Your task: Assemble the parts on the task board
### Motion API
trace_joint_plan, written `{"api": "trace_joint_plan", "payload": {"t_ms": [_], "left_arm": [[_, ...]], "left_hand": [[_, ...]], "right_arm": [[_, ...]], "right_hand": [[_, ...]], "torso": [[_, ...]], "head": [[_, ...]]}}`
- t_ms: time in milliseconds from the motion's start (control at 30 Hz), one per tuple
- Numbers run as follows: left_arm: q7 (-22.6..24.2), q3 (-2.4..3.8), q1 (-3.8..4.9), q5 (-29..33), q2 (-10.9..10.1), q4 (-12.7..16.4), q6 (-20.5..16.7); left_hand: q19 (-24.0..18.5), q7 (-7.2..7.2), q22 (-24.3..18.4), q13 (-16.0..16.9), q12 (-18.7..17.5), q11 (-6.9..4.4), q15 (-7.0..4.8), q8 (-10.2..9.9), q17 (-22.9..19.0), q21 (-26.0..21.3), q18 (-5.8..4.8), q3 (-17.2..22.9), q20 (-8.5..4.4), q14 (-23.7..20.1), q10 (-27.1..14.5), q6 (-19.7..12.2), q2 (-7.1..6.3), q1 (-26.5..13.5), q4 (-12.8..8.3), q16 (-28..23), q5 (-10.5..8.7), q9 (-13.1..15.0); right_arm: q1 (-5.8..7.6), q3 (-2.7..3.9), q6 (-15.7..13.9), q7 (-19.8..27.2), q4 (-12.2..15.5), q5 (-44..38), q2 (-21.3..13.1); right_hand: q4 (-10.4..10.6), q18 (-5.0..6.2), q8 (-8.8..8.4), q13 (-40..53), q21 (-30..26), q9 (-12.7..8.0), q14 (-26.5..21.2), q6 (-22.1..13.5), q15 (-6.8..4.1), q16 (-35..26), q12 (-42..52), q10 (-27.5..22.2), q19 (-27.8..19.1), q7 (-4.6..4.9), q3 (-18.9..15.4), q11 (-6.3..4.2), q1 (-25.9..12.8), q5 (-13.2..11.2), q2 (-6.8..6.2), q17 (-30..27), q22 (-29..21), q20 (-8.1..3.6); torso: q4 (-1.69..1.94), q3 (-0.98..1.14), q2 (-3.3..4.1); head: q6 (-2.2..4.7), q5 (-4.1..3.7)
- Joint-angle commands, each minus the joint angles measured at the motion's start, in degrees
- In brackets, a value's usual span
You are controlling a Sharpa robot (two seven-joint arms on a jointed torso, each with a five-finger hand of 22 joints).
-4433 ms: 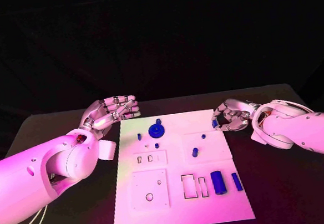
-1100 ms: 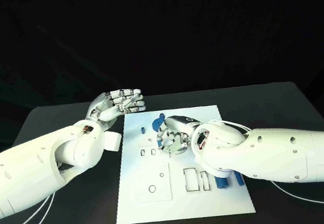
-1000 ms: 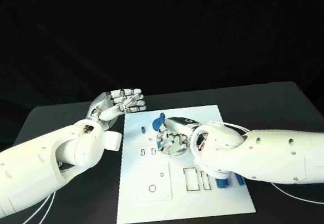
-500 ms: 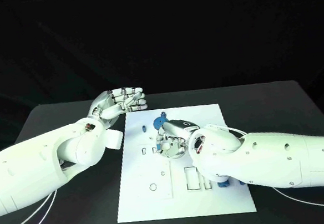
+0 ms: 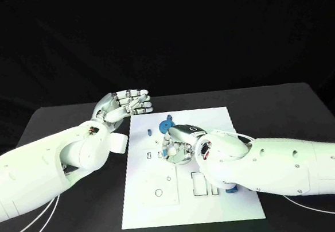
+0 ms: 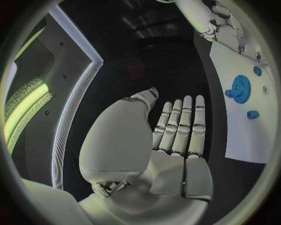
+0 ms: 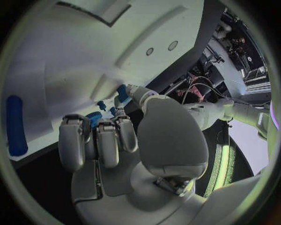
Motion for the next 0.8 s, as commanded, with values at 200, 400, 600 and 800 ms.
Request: {"api": "trace_joint_plan", "payload": {"t_ms": [200, 400, 600, 800], "left_arm": [[0.26, 0.03, 0.04, 0.03, 0.16, -0.01, 0.85], [0.23, 0.03, 0.04, 0.02, 0.17, -0.04, 0.90], [0.21, 0.03, 0.04, 0.02, 0.17, -0.06, 0.92], [0.21, 0.03, 0.03, 0.01, 0.18, -0.08, 0.94]], "left_hand": [[0.30, 3.21, 0.07, 0.08, 0.37, -0.10, -0.08, 0.25, 0.06, 0.26, 0.90, 0.37, -0.09, 0.43, 0.41, 0.49, 0.07, -0.35, -0.07, 0.31, -0.20, 0.07], [0.30, 3.21, 0.07, 0.08, 0.37, -0.10, -0.08, 0.25, 0.06, 0.26, 0.90, 0.37, -0.09, 0.43, 0.41, 0.49, 0.07, -0.35, -0.07, 0.31, -0.20, 0.07], [0.39, 3.17, 0.05, 0.08, 0.43, -0.14, -0.11, 0.30, 0.11, 0.28, 0.87, 0.49, -0.14, 0.46, 0.56, 0.59, 0.01, -0.46, -0.06, 0.28, -0.20, 0.08], [0.39, 3.17, 0.05, 0.08, 0.43, -0.14, -0.11, 0.30, 0.11, 0.28, 0.87, 0.49, -0.14, 0.46, 0.56, 0.59, 0.01, -0.46, -0.06, 0.28, -0.20, 0.08]], "right_arm": [[-0.26, -0.07, 0.53, -0.09, -0.23, -1.40, 0.06], [-0.30, -0.07, 0.47, 0.04, -0.17, -1.43, 0.04], [-0.31, -0.08, 0.54, 0.14, -0.17, -1.42, 0.01], [-0.31, -0.08, 0.44, 0.23, -0.16, -1.41, 0.01]], "right_hand": [[-0.01, -0.53, 0.48, 4.81, -0.08, 1.60, 5.14, -0.46, -0.24, 0.12, -0.06, 0.11, 0.12, -0.20, -0.04, 0.11, -0.89, 0.21, -0.58, 11.80, 6.75, -0.33], [-0.12, -0.52, 0.34, 4.57, -0.17, 1.50, 5.14, -1.12, -0.07, 0.11, -0.29, -0.15, 0.09, 0.07, -0.12, 0.34, -1.30, 0.20, -1.22, 11.79, 6.72, -0.23], [-0.22, -0.45, -0.05, 4.10, -0.50, 1.23, 5.09, -2.27, 0.28, 0.04, -0.74, -0.68, -0.10, 0.57, -0.26, 0.77, -1.90, 0.21, -2.27, 11.59, 6.49, 0.04], [-0.24, -0.42, -0.39, 3.88, -0.67, 1.01, 5.08, -3.03, 0.52, 0.03, -0.96, -0.94, -0.18, 0.89, -0.34, 1.06, -2.22, 0.22, -2.80, 11.57, 6.39, 0.24]], "torso": [[-0.07, -0.05, -0.05], [-0.09, -0.04, -0.06], [-0.08, -0.08, -0.09], [-0.02, -0.06, -0.07]], "head": [[-0.01, 0.07], [-0.07, 0.09], [-0.04, 0.06], [-0.02, 0.03]]}}
